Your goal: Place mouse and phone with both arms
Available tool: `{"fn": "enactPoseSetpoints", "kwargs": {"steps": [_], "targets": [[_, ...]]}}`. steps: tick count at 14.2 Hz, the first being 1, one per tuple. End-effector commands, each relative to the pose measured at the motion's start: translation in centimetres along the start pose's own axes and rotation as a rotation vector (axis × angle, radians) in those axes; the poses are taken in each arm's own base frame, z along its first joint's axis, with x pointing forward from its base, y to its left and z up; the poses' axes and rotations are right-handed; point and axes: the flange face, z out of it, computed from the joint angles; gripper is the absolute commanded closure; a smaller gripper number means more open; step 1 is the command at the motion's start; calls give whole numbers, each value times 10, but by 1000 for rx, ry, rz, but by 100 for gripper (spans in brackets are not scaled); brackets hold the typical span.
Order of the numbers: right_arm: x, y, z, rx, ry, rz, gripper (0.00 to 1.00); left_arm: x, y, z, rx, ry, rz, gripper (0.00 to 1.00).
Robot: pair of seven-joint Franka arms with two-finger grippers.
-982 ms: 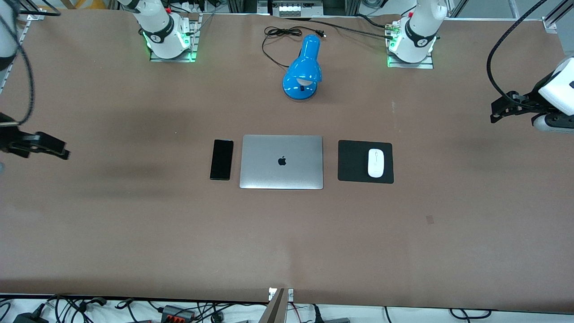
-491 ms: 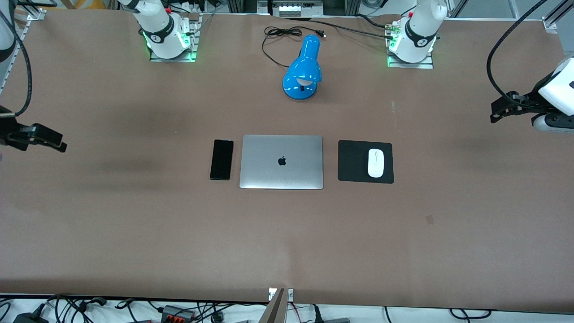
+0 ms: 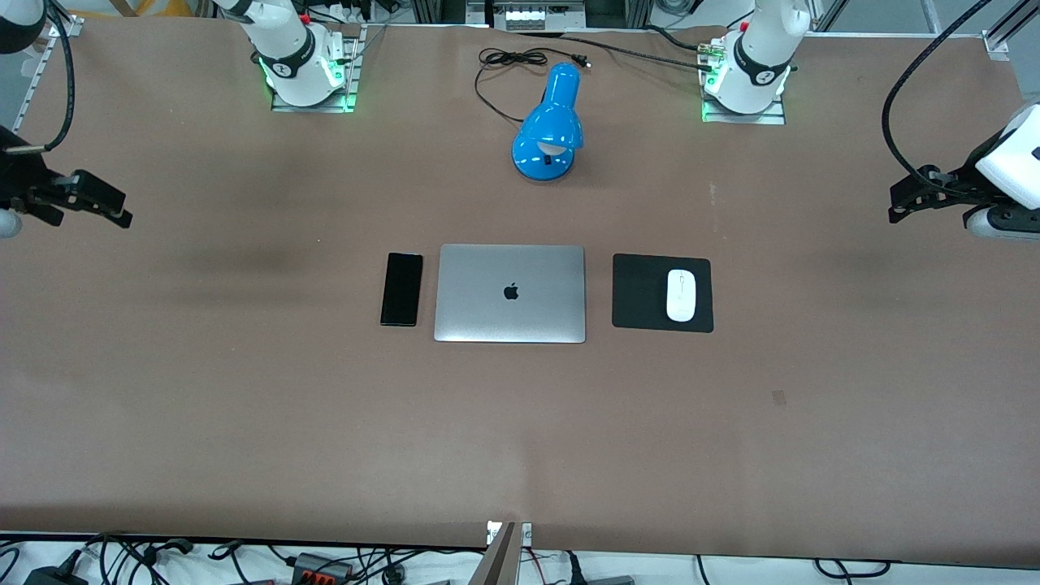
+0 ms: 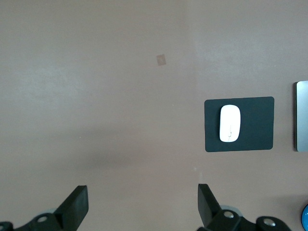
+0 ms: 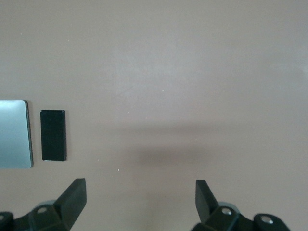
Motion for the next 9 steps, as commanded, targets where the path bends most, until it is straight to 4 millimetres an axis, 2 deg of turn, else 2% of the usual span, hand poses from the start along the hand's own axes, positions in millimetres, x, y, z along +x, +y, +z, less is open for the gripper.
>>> {"fn": "enactPoseSetpoints", "kwargs": {"steps": [1, 9], "targets": [[-11, -1, 2, -12, -17, -24, 0, 5, 2, -5, -16, 12, -5, 0], [-10, -5, -3, -12, -7, -30, 0, 5, 2, -5, -18, 12, -5, 0]]}}
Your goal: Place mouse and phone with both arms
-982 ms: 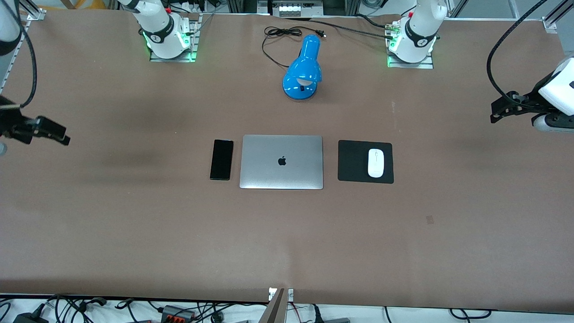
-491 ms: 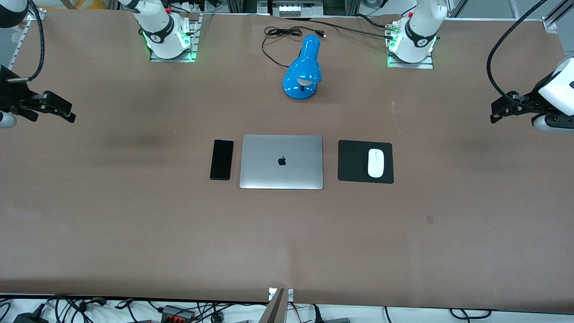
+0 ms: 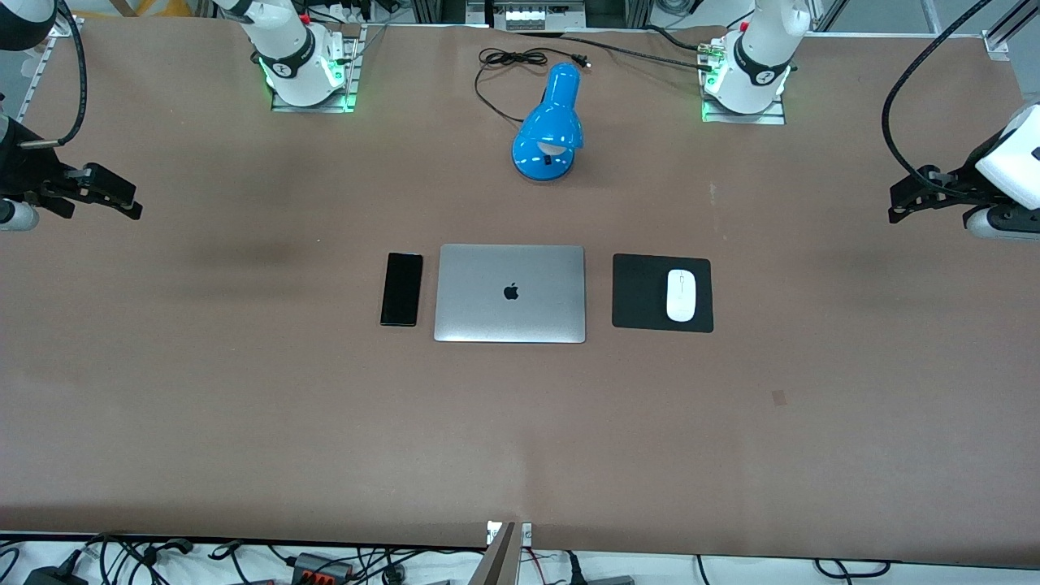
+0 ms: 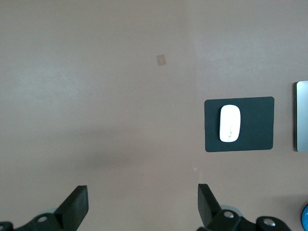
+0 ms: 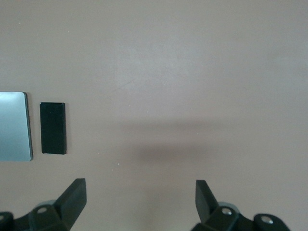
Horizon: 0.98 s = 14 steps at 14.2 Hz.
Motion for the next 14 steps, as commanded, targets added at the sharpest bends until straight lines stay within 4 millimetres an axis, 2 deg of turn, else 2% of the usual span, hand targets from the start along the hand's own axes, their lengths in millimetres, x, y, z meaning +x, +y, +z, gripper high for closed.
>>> {"fn": "enactPoseSetpoints", "kwargs": {"steps": [1, 14], "targets": [[-6, -2, -6, -13, 7, -18, 0, 5, 2, -5, -18, 12, -7, 0], [-8, -2, -5, -11, -8, -19, 0, 5, 2, -5, -18, 12, -5, 0]]}}
